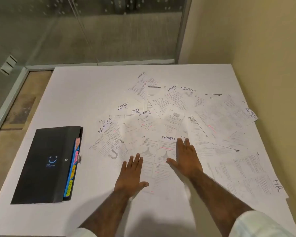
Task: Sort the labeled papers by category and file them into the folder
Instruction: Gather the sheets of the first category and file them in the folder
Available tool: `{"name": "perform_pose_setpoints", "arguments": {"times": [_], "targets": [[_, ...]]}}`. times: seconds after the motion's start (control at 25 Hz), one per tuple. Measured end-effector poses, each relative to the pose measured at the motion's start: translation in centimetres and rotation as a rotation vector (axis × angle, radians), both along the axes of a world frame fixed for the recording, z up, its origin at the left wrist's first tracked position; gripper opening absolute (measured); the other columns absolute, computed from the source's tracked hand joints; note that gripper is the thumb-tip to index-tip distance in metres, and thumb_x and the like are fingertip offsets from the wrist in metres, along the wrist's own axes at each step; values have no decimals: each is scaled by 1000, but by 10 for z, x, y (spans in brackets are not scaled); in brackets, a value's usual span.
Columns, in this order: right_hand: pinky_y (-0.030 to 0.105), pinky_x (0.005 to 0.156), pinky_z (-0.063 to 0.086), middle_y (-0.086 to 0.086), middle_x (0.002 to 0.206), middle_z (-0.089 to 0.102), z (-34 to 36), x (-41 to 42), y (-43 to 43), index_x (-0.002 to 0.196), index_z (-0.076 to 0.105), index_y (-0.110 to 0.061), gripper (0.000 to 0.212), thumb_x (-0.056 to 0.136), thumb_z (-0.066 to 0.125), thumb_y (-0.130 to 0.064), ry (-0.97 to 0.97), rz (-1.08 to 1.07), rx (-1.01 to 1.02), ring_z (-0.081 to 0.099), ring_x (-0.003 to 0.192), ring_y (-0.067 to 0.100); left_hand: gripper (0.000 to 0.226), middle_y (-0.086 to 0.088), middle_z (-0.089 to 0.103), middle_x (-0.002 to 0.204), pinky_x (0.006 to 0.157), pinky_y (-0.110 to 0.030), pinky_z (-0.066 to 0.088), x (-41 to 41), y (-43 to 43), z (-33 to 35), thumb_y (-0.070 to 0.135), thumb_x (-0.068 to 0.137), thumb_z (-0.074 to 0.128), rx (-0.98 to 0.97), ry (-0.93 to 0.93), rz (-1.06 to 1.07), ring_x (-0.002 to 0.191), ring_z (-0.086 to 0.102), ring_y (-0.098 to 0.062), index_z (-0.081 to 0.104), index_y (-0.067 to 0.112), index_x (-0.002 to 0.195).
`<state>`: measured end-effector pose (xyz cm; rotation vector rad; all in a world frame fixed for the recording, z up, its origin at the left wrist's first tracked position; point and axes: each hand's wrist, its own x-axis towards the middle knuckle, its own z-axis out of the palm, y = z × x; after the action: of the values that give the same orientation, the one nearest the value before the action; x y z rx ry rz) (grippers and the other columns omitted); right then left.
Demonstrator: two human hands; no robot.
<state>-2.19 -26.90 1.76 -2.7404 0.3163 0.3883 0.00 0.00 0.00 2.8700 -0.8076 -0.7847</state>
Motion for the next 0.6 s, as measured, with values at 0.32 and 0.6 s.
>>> {"name": "perform_pose_setpoints", "arguments": {"times": [0.32,0.6], "targets": [[45,127,7,8,171,15,2,5,-8,163,4,-14,91,97,44,-62,29,39,112,1,159,26,111,-4,-24,166,123,-52,-4,-1,-9,4,66,88,54,89,50,32,155,-17,-29,-14,14,159],[24,75,47,-16,101,63,38,-5,20,141,49,-19,58,90,74,-31,-35,-594,647,59,87,5,110,-1,-22,167,123,-52,-6,-2,-8,5,68,87,53,70,38,31,155,-17,-28,-13,18,160]]}}
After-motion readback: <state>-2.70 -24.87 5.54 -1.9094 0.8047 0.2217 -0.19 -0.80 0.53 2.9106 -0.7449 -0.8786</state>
